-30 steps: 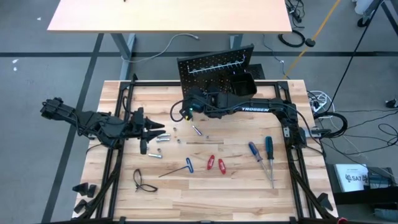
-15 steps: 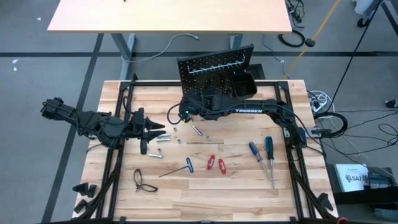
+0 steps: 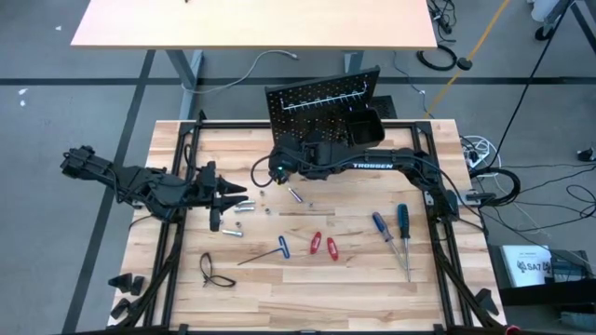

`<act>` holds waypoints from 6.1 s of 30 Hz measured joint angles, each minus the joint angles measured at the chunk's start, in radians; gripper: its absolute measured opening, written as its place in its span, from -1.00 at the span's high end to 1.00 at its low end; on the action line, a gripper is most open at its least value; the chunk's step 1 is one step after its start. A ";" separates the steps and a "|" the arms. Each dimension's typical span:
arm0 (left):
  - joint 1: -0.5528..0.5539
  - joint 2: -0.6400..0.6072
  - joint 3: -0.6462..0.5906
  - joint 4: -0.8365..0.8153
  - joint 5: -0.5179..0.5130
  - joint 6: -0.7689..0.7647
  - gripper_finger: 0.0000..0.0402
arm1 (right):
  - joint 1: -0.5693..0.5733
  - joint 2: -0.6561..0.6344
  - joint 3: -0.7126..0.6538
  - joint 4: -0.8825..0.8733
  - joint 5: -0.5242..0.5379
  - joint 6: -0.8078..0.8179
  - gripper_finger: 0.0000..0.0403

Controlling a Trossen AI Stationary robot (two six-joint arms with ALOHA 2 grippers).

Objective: Hang tools onto peg board
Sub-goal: Hang the red screwdriver on the pegboard, then hang the blue-black screwdriver on the pegboard

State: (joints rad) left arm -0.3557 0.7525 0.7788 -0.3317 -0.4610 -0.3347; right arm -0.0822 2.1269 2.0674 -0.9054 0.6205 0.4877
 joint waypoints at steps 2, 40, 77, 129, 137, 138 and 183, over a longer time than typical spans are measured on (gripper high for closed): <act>0.000 0.000 0.000 0.000 0.000 0.000 0.44 | 0.001 0.000 0.000 -0.010 -0.001 -0.001 -0.25; 0.000 0.042 0.000 -0.026 0.186 -0.001 0.44 | 0.373 -0.135 0.002 -0.194 -0.052 0.261 -0.48; 0.003 0.457 0.030 0.510 0.335 0.008 0.44 | 0.632 -0.360 -0.235 -0.613 -0.377 0.853 -0.48; 0.036 0.457 0.031 0.510 0.330 -0.026 0.44 | 0.598 -0.848 -1.568 0.029 -0.430 1.620 0.30; 0.035 0.457 0.031 0.510 0.332 -0.026 0.44 | 0.601 -0.843 -1.504 -0.016 -0.333 1.591 0.35; 0.035 0.457 0.031 0.510 0.333 -0.026 0.44 | 0.600 -0.845 -1.477 -0.038 -0.299 1.587 0.35; 0.059 0.320 0.031 0.496 0.428 0.060 0.44 | 0.217 -1.035 -0.393 0.139 0.327 0.170 0.35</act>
State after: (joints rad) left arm -0.2963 1.0728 0.8097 0.1646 -0.0334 -0.2750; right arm 0.1348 1.0918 1.6745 -0.7660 0.9473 0.6579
